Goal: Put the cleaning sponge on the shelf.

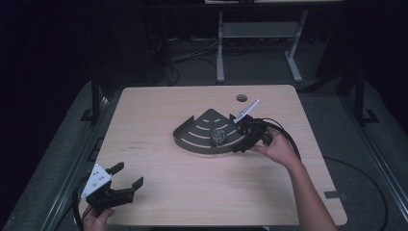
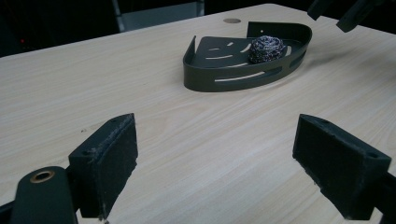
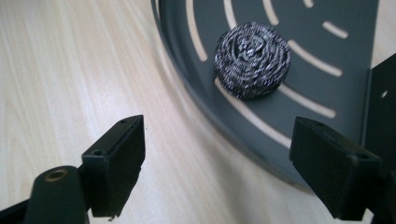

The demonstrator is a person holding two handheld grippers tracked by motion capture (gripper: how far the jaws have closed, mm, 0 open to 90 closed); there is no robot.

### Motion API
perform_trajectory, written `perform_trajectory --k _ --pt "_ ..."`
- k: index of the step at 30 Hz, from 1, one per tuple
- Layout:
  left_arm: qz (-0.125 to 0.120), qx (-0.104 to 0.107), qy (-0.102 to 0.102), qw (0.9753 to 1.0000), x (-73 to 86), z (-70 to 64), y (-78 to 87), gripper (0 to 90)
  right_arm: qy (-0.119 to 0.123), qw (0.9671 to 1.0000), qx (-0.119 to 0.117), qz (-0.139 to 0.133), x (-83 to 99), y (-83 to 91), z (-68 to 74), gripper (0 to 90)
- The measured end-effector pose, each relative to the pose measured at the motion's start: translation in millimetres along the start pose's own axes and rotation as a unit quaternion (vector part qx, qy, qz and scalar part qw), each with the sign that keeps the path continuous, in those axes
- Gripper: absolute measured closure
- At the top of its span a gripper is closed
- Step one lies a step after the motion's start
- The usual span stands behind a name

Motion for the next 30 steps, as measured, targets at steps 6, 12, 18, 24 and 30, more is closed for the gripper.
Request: perform_trajectory --k 6,12,18,24,30 --pt "-0.001 0.000 0.001 1.0000 0.0 0.4 0.4 13.2 0.000 1.0000 0.001 -0.008 5.2 4.5 4.3 17.7" --pt "0.000 0.000 0.000 1.0000 0.0 -0.2 0.2 13.3 -0.001 0.9999 0.002 -0.012 12.8 5.5 7.5 17.7" --pt "0.000 -0.001 0.000 1.0000 0.2 -0.1 0.3 13.3 0.000 0.9999 0.001 -0.015 19.5 5.5 10.6 17.6" --pt "0.001 -0.001 0.000 1.0000 0.5 0.1 0.1 13.2 -0.001 0.9998 -0.002 -0.020 29.4 3.5 14.3 17.6" --pt "0.002 -0.001 0.000 1.0000 0.6 0.1 -0.2 13.2 -0.004 0.9997 -0.004 -0.022 37.7 3.2 17.4 17.6"
Point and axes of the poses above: each handheld gripper's, and its own axes: y roughly backward along the jaws, x roughly out of its underside, z roughly to its left, the point moved 4 cm from there along -y, roughly forward along the jaws, and after that the axes turned 15 degrees about z, right-handed, at the moved point
